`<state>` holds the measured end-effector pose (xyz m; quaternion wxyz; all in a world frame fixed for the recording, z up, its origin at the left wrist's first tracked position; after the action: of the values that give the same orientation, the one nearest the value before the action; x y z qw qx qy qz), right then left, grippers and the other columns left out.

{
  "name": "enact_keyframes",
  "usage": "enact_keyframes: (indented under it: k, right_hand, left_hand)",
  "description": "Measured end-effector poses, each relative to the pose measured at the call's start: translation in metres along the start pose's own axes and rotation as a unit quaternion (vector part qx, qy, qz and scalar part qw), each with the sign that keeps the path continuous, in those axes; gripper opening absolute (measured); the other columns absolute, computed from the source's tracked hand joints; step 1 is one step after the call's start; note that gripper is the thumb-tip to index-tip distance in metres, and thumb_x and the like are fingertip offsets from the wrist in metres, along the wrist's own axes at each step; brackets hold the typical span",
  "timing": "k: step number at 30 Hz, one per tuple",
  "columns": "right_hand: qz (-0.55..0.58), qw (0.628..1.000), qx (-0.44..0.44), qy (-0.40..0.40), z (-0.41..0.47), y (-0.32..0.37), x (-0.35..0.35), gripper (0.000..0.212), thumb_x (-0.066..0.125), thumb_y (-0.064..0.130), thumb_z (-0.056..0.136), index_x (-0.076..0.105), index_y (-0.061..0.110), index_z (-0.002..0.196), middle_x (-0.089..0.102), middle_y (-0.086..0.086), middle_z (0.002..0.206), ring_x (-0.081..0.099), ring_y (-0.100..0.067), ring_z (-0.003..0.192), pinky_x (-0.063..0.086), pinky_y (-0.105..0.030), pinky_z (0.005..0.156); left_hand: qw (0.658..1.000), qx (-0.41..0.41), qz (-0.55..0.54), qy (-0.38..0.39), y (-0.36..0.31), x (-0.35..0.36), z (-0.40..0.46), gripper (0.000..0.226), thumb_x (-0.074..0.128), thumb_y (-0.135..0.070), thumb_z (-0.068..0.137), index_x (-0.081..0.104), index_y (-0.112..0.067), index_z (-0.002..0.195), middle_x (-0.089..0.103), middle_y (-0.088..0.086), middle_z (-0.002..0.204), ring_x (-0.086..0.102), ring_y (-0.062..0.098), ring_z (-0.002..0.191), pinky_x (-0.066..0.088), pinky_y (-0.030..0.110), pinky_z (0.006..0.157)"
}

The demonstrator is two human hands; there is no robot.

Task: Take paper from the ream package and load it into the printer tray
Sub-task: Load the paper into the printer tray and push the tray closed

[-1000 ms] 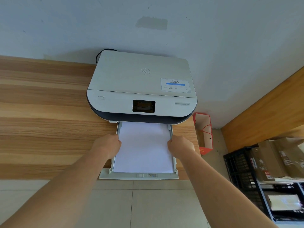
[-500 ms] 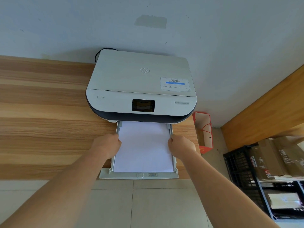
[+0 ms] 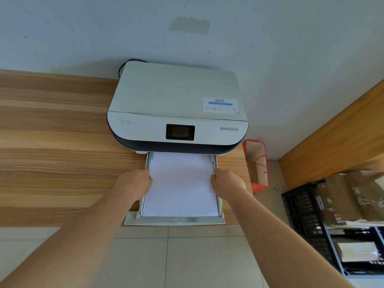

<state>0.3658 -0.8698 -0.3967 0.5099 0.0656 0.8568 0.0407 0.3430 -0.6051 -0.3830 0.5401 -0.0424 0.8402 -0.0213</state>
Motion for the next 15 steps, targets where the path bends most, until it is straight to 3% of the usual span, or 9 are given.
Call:
enact_keyframes:
  k: [4,8,15]
  right_hand:
    - [0.029,0.999,0.020,-0.008,0.0018,0.0000,0.0017,0.030,0.031,0.023,0.101,0.056,0.013,0.112,0.057,-0.006,0.090,0.060,-0.026,0.082,0.053,-0.036,0.072]
    - [0.045,0.999,0.015,-0.010,0.0006,0.0002,0.0016,0.032,0.029,0.026,0.101,0.057,0.014,0.109,0.057,-0.005,0.089,0.062,-0.026,0.085,0.055,-0.039,0.076]
    - [0.043,0.999,0.013,-0.015,0.0003,-0.0037,0.0016,0.031,0.029,0.026,0.101,0.058,0.014,0.105,0.060,-0.006,0.090,0.062,-0.026,0.083,0.055,-0.038,0.073]
  left_hand:
    - [1.000,-0.002,-0.024,0.007,-0.0051,-0.0010,-0.0032,0.028,0.036,-0.014,0.101,0.056,-0.013,0.120,0.060,0.001,0.108,0.061,0.015,0.095,0.054,0.029,0.084]
    - [1.000,-0.004,0.001,0.012,-0.0014,0.0018,0.0008,0.029,0.032,-0.021,0.100,0.056,-0.012,0.114,0.049,0.000,0.085,0.061,0.023,0.094,0.052,0.035,0.080]
    - [1.000,0.013,0.023,-0.010,0.0024,0.0050,0.0017,0.022,0.036,-0.018,0.100,0.054,-0.015,0.112,0.052,-0.005,0.083,0.061,0.014,0.079,0.049,0.027,0.065]
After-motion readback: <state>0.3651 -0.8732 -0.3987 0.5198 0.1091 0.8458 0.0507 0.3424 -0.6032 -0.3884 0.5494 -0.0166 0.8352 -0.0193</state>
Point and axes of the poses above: each hand's wrist, its own z-axis towards the middle knuckle, its own x-axis out of the palm, y = z × x, the point moved 6 cm from there along z, towards the middle knuckle
